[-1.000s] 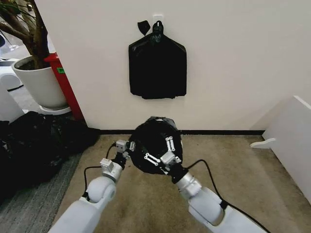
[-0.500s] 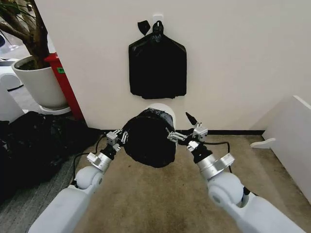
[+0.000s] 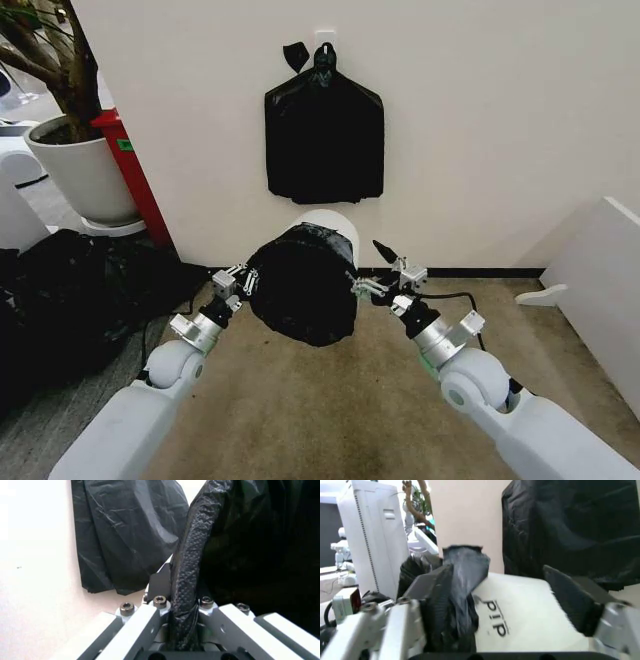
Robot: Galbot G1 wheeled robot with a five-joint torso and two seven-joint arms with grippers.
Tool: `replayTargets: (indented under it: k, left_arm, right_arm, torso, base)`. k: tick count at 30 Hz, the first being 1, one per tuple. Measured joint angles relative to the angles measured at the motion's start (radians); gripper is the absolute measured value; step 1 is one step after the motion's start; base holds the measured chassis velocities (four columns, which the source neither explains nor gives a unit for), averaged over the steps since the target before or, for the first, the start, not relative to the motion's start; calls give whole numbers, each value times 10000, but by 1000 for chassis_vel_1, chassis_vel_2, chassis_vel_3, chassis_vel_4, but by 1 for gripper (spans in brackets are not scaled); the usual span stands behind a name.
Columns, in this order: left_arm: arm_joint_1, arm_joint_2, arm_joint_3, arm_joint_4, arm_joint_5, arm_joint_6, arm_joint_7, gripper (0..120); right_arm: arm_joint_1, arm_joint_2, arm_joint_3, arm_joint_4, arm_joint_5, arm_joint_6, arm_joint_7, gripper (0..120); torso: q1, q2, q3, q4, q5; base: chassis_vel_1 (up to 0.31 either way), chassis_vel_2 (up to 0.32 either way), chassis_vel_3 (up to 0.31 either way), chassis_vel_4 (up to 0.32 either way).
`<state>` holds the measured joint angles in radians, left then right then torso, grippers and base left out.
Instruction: Place the garbage bag over the trash bin.
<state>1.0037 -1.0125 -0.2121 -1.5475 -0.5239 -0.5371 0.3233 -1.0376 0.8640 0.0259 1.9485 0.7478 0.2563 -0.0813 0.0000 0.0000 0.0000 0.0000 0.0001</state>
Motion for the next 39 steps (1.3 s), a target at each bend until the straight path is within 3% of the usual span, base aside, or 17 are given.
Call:
replayTargets:
  k: [18, 28, 35, 39]
  left_arm:
    - [29, -77, 96, -111, -23, 71, -30, 1]
    - [69, -103, 126, -187, -45, 79, 45, 1]
    - [160, -118, 167, -299, -299, 151, 354, 1]
    - [240, -103, 220, -645, -804, 592, -84, 1]
  right_arm:
    - [187, -93, 11, -636, -144, -225, -960, 0]
    - [427, 136, 286, -1473, -1133, 274, -945, 0]
    - [568, 445, 412, -2393, -2360, 1562, -1139, 0]
    - [625, 624, 503, -3043, -3545, 2592, -1434, 0]
  torso:
    - [0, 0, 0, 0, 0]
    - [0, 0, 0, 0, 0]
    - [0, 0, 0, 0, 0]
    - [0, 0, 0, -1, -1]
  base:
    - [0, 0, 0, 0]
    - [0, 0, 0, 0]
    - [0, 0, 0, 0]
    - [0, 0, 0, 0]
